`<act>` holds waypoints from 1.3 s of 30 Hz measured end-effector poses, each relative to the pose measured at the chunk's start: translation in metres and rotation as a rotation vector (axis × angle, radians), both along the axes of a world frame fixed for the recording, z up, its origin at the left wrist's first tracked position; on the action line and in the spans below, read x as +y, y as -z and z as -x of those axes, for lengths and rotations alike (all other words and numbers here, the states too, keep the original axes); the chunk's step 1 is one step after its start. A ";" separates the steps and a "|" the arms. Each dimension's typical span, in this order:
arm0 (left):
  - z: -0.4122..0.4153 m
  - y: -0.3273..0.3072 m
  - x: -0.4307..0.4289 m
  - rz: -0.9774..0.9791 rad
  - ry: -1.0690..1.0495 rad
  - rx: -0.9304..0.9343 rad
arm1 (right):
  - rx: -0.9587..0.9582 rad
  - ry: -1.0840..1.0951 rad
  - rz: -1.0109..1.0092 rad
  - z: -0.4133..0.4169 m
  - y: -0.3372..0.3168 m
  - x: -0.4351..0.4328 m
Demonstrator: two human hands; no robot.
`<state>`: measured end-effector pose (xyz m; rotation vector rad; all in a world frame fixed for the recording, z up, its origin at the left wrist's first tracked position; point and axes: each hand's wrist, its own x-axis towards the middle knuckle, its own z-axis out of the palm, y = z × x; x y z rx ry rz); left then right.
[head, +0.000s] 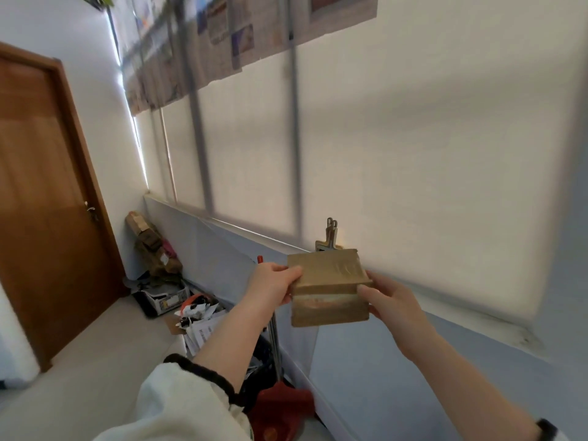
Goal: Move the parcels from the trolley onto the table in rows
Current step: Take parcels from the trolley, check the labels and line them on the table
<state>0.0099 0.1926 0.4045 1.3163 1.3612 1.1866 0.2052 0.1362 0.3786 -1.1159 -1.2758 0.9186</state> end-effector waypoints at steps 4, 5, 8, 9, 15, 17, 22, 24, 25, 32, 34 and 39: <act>-0.015 -0.017 -0.007 -0.303 -0.045 0.160 | 0.086 0.019 -0.094 -0.012 -0.013 0.001; -0.018 -0.018 -0.011 -0.393 -0.069 0.223 | 0.099 0.029 -0.109 -0.016 -0.015 0.002; -0.028 -0.019 -0.020 -0.625 -0.107 0.357 | 0.128 0.041 -0.127 -0.026 -0.015 0.005; -0.033 -0.018 -0.023 -0.702 -0.109 0.376 | 0.134 0.040 -0.119 -0.029 -0.013 0.006; -0.070 -0.021 -0.041 -1.186 -0.168 0.740 | 0.471 -0.058 0.049 -0.035 0.012 0.022; -0.083 -0.020 -0.043 -1.318 -0.182 0.905 | 0.538 -0.054 0.120 -0.034 0.022 0.025; -0.097 -0.012 -0.044 -1.356 -0.109 1.004 | 0.617 -0.041 0.189 -0.037 0.039 0.023; -0.094 -0.007 -0.044 -1.308 -0.091 0.936 | 0.580 -0.017 0.185 -0.042 0.040 0.014; -0.092 -0.005 -0.044 -1.270 -0.070 0.894 | 0.547 -0.007 0.174 -0.045 0.040 0.008; -0.096 0.033 -0.050 -0.634 0.093 0.212 | 0.154 0.328 0.062 -0.062 0.034 -0.072; -0.104 0.051 -0.057 -0.312 0.234 -0.035 | 0.017 0.452 -0.009 -0.063 0.035 -0.106; -0.137 0.082 -0.101 0.063 0.611 -0.288 | -0.170 0.666 0.000 -0.067 0.043 -0.189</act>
